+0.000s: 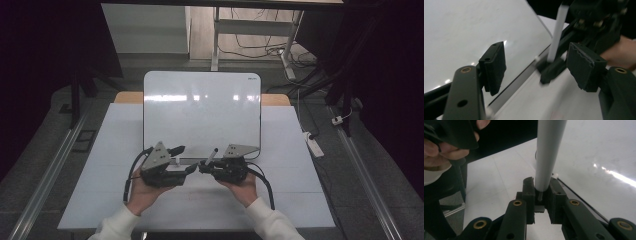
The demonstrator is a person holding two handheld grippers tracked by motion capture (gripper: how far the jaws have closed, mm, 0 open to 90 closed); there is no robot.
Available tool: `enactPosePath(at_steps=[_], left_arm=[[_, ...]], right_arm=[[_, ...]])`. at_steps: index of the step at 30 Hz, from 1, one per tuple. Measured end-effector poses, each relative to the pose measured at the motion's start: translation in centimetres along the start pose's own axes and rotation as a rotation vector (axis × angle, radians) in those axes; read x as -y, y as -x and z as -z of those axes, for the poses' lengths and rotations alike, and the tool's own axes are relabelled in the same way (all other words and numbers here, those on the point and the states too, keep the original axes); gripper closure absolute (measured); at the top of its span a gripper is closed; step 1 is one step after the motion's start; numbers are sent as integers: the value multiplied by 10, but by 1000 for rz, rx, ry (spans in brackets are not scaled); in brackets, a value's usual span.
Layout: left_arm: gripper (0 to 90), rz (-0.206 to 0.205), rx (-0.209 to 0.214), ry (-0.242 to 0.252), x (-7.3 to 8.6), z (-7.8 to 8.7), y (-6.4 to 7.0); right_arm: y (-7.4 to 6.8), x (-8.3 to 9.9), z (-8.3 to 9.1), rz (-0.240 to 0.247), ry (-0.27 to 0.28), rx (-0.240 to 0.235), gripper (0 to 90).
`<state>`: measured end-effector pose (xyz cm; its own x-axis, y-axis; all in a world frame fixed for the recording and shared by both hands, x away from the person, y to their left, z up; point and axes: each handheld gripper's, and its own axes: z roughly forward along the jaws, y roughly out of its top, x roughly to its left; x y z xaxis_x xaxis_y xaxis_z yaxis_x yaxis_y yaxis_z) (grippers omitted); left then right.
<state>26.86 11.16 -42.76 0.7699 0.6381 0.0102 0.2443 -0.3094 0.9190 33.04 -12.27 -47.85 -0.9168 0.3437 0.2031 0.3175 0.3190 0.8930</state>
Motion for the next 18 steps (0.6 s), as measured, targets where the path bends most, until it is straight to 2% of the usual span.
enactPosePath(at_steps=[4, 9, 11, 14, 18], left_arm=[[389, -17, 46, -15, -7, -22, 6], [588, -37, 95, -23, -8, -36, 10], [672, -45, 99, -18, -7, -37, 11], [760, -52, 80, -17, -5, -36, 10], [800, -51, 76, -21, -2, -35, 8]], right_arm=[[-2, 1, -3, 0, -4, -12, 780], [-4, 2, -7, -5, -13, -20, 780], [-5, 3, -7, 0, -19, -21, 780], [-5, 3, -8, 4, -25, -24, 780], [-6, 5, -10, -1, -33, -33, 780]])
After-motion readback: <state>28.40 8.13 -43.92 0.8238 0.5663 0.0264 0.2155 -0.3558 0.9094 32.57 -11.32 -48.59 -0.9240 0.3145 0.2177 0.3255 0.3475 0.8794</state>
